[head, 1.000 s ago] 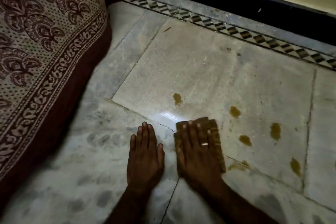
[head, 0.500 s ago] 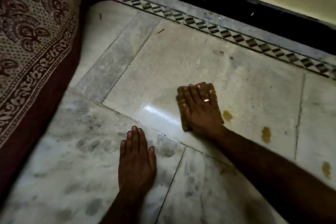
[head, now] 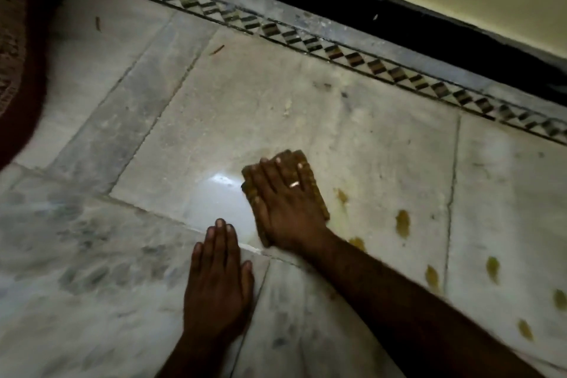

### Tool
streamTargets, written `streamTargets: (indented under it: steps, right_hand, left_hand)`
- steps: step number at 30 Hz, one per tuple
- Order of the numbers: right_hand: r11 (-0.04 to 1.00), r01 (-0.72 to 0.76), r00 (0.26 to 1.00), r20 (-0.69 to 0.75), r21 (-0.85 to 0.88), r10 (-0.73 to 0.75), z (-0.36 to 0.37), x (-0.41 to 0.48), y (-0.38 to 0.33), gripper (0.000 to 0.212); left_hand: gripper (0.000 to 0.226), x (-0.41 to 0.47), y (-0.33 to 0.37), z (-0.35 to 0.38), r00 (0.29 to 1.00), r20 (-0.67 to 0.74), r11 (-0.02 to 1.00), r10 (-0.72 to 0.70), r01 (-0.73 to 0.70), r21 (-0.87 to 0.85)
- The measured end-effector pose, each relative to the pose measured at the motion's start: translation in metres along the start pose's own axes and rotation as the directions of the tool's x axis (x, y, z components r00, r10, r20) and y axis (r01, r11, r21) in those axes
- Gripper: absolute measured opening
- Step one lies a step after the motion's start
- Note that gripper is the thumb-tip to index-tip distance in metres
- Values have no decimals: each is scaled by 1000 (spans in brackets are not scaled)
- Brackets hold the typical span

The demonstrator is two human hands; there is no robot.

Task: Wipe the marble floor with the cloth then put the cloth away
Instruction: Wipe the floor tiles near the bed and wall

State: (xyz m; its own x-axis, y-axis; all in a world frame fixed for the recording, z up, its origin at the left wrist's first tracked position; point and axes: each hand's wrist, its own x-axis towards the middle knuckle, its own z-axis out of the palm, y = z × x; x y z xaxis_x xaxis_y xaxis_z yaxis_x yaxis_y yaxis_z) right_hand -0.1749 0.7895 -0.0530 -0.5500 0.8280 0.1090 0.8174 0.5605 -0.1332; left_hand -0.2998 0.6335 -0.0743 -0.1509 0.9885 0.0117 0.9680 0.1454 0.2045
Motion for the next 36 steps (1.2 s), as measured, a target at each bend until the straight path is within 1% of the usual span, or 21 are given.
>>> streamTargets:
  steps: [1,3,5,6,8,10,11,12,14,15,16,18,21,24,27,30,32,34,36]
  right_hand:
    - [998,-64,998,6,-10,64,-3,5,14,53]
    - [988,-141,990,-9,-71,140,-13,2,48,54]
    - [970,-192,981,-25,-147,191,-22,-18,83,60]
    - [957,-243,970,-22,-159,243,-25,-34,95,61]
    - [914,-381,921,31,-139,389,-25,-74,105,60]
    - [880,-464,875,106,-101,473,-27,-115,98,61]
    - [880,-467,874,108,-88,475,-28,-134,86,62]
    - [891,-445,887,89,-93,452,-29,-150,70,61]
    - [933,-326,943,11,-151,331,-28,-172,30,59]
    - [950,-271,962,-4,-154,274,-25,-175,12,59]
    - [964,-237,970,20,-120,241,-24,-172,-1,60]
    - [977,-210,975,70,-36,212,-25,-151,-9,63]
    - [989,-151,986,77,5,150,-23,-117,9,59]
    - [985,-173,980,96,3,172,-20,-100,40,57]
    - [963,-264,956,114,-53,269,-23,-113,69,57]
    - [919,-384,911,128,-88,392,-31,-162,79,60]
    - [903,-420,893,134,-94,430,-37,-206,68,62]
    - [918,-382,911,123,-111,394,-39,-246,38,63]
    - [954,-284,949,115,-97,294,-39,-268,1,63]
  left_hand:
    - [64,6,2,-1,1000,8,1000,23,-23,-10]
    - [66,19,9,-1,997,36,997,69,-68,-33]
    - [67,29,16,0,995,66,996,76,-73,-41]
    - [67,32,18,0,995,72,997,67,-64,-39]
    - [68,33,20,3,996,70,998,53,-51,-29]
    - [67,32,22,5,997,56,999,51,-50,-16]
    - [67,31,23,5,998,40,998,55,-54,-10]
    - [66,30,23,5,998,26,998,63,-63,-3]
    - [66,30,24,5,997,5,997,81,-81,20]
    - [65,30,24,6,996,0,995,90,-90,32]
    - [65,30,24,6,995,-4,994,97,-96,43]
    - [64,30,23,8,995,-12,993,104,-103,54]
    - [63,30,22,8,993,-13,992,114,-113,57]
    - [64,30,22,4,992,14,991,123,-124,51]
    - [66,29,21,1,989,65,990,134,-136,28]
    - [66,25,19,1,986,89,989,144,-146,22]
    - [66,25,18,2,985,90,988,149,-151,20]
    - [65,24,18,4,985,77,988,154,-156,18]
    - [65,23,19,4,985,76,987,157,-158,12]
